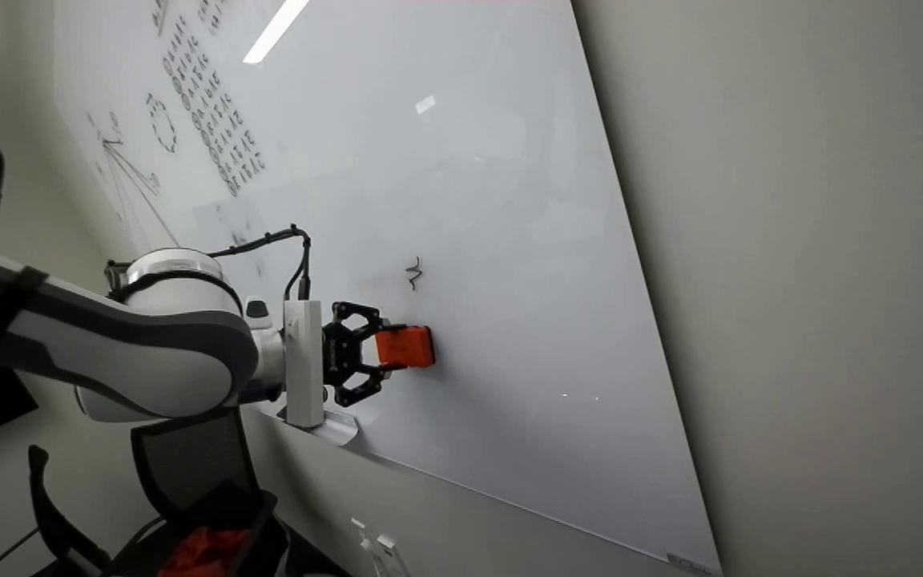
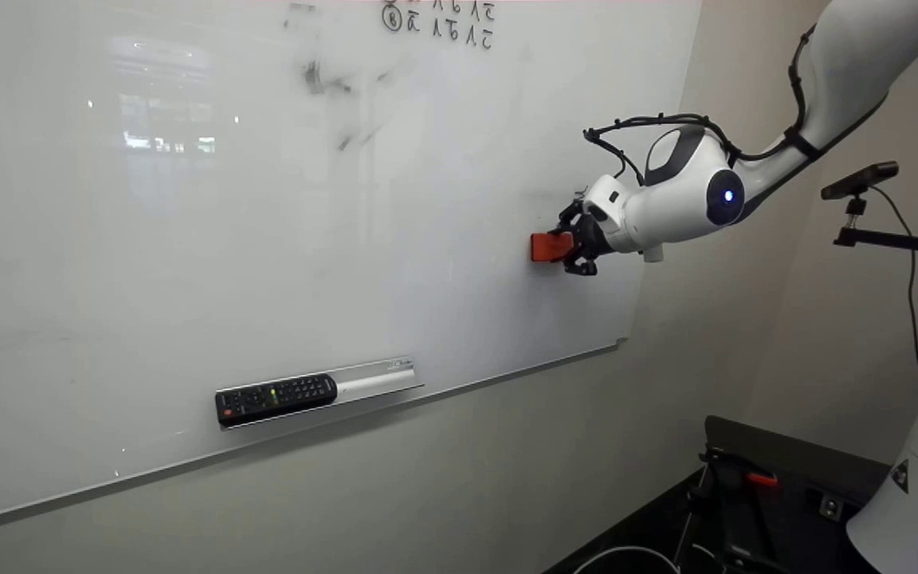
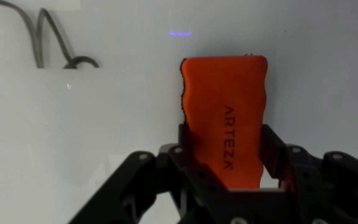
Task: Use the whiteboard eraser to erase the scribble on the whiteboard
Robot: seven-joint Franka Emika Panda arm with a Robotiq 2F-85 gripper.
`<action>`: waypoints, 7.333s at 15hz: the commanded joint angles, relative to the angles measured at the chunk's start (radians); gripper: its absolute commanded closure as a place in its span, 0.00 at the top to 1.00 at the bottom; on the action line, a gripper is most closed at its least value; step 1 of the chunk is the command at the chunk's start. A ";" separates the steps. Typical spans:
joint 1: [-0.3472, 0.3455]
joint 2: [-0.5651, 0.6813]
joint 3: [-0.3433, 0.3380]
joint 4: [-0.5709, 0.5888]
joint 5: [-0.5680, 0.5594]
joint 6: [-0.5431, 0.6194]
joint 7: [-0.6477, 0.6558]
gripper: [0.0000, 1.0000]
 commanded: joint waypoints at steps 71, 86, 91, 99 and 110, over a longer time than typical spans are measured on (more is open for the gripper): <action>0.129 0.446 0.450 0.323 0.564 -0.102 -0.081 0.31; 0.128 0.643 0.458 0.568 0.951 -0.091 -0.620 0.31; 0.124 0.724 0.455 0.661 0.951 -0.062 -0.603 0.31; 0.112 0.768 0.472 0.699 1.157 -0.009 -0.709 0.31; 0.173 0.761 0.427 0.729 1.334 -0.056 -0.843 0.94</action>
